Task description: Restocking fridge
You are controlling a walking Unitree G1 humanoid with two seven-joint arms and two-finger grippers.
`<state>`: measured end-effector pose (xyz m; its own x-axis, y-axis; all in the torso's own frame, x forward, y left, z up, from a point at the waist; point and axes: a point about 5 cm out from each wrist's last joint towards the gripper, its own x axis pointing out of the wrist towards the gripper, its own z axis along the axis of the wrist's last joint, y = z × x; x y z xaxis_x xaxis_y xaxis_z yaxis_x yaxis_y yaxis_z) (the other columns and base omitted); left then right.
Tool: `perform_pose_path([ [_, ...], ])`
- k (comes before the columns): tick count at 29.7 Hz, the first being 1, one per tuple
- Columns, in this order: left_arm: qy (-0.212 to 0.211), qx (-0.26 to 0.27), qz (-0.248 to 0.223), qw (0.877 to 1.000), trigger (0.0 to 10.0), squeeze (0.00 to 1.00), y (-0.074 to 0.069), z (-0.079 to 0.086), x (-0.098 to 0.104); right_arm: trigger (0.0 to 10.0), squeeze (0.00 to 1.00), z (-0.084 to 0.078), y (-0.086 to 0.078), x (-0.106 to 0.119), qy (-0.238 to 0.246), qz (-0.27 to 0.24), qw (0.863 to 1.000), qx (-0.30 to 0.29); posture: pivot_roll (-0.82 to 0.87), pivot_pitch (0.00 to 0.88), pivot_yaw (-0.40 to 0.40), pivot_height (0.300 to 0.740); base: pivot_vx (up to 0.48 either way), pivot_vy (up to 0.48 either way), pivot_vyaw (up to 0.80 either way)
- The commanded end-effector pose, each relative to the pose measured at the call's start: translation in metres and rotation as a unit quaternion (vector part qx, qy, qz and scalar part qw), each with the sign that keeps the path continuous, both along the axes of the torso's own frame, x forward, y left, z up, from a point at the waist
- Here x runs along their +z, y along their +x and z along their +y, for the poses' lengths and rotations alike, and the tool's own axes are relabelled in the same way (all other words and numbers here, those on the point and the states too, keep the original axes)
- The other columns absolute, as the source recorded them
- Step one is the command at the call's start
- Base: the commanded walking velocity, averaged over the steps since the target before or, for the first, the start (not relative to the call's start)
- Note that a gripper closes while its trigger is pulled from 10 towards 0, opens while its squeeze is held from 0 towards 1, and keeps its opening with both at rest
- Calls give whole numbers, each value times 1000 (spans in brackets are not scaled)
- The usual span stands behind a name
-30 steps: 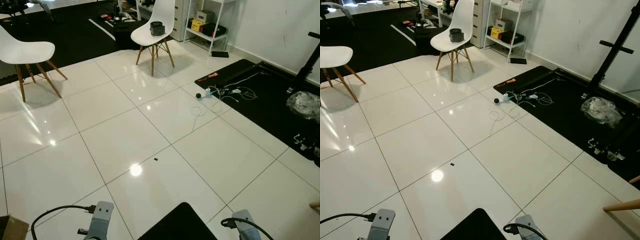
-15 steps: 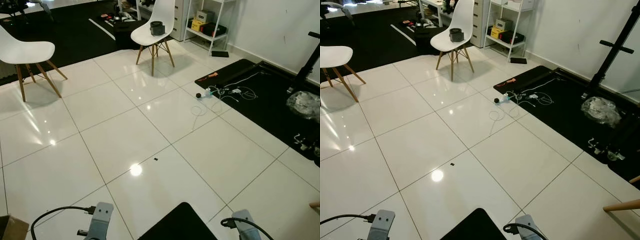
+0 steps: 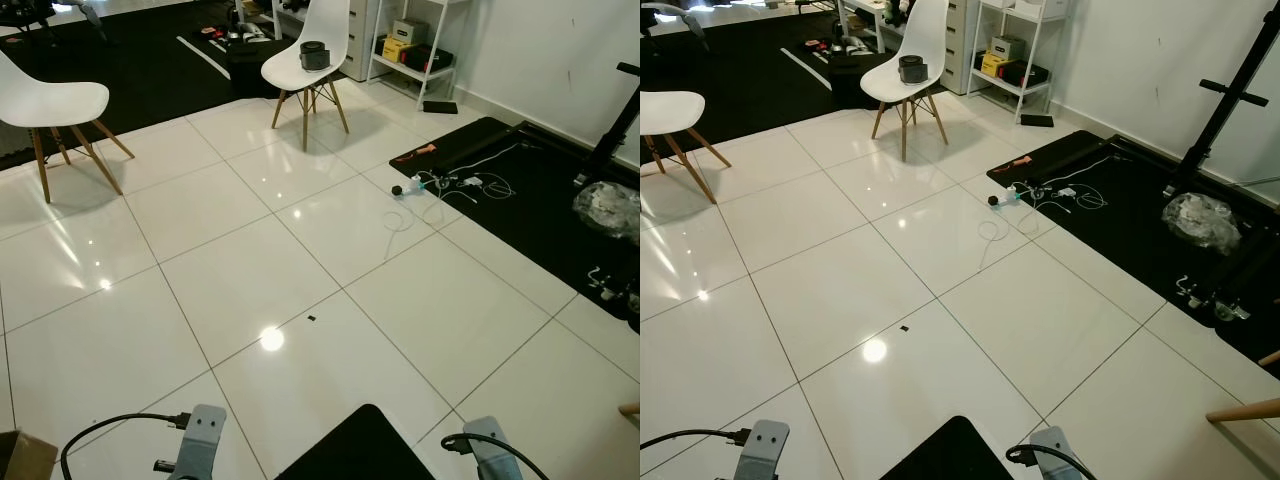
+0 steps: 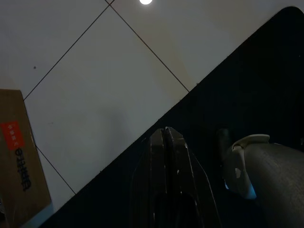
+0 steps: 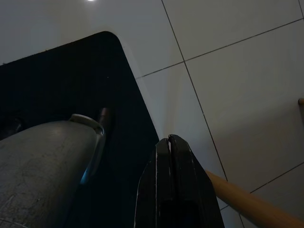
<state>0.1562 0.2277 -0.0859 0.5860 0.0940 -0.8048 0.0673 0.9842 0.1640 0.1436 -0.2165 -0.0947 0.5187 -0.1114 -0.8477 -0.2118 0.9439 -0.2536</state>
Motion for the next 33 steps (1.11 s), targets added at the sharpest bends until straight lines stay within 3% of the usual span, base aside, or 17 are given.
perform_pose_path([
  [1,7,0,11,1000,10000,0,-5,4,-1,10000,0,1,5,2,1,-18,1000,-6,22,43,-24,740,0,0,0],
  [4,8,7,-11,1000,10000,0,2,7,3,10000,0,1,15,7,5,-47,999,-15,20,42,-23,740,0,0,0],
  [6,2,26,-48,998,10000,0,19,10,12,10000,0,-1,27,14,11,-81,996,-33,19,41,-22,740,0,0,0],
  [9,-2,16,-150,989,10000,0,63,11,40,10000,0,-3,56,32,28,-157,985,-58,21,38,-20,740,0,0,0],
  [11,-1,-5,-194,981,10000,0,79,7,54,10000,0,-3,69,40,30,-187,980,-58,22,38,-19,740,0,0,0],
  [12,-4,-23,-244,970,10000,0,97,1,70,10000,0,-4,83,52,37,-225,972,-62,23,37,-19,740,0,0,0],
  [13,-4,-23,-244,970,10000,0,97,1,70,10000,0,-4,83,52,37,-225,972,-62,23,37,-19,740,0,0,0],
  [15,-15,-38,-316,948,10000,0,117,-14,94,10000,0,-6,108,74,44,-290,954,-66,29,35,-20,740,0,0,0],
  [20,-26,-51,-405,912,10000,0,144,-30,135,10000,0,-15,145,122,40,-405,912,-60,36,35,-23,740,0,0,0],
  [21,-26,-51,-405,912,10000,0,144,-30,135,10000,0,-15,145,122,40,-405,912,-60,36,35,-23,740,0,0,0],
  [22,-25,-66,-444,893,10000,0,153,-34,156,10000,0,-18,161,149,38,-460,886,-52,37,38,-23,740,0,0,0],
  [25,-13,-95,-472,876,10000,0,159,-38,171,10000,0,-22,173,174,44,-504,861,-51,36,38,-22,740,0,0,0],
  [29,-24,-103,-455,884,10000,0,155,-42,165,10000,0,-23,174,173,46,-499,864,-50,32,41,-20,740,0,0,0],
  [33,-25,-83,-396,914,10000,0,142,-37,135,10000,0,-23,156,138,30,-433,899,-52,39,46,-21,740,0,0,0],
])
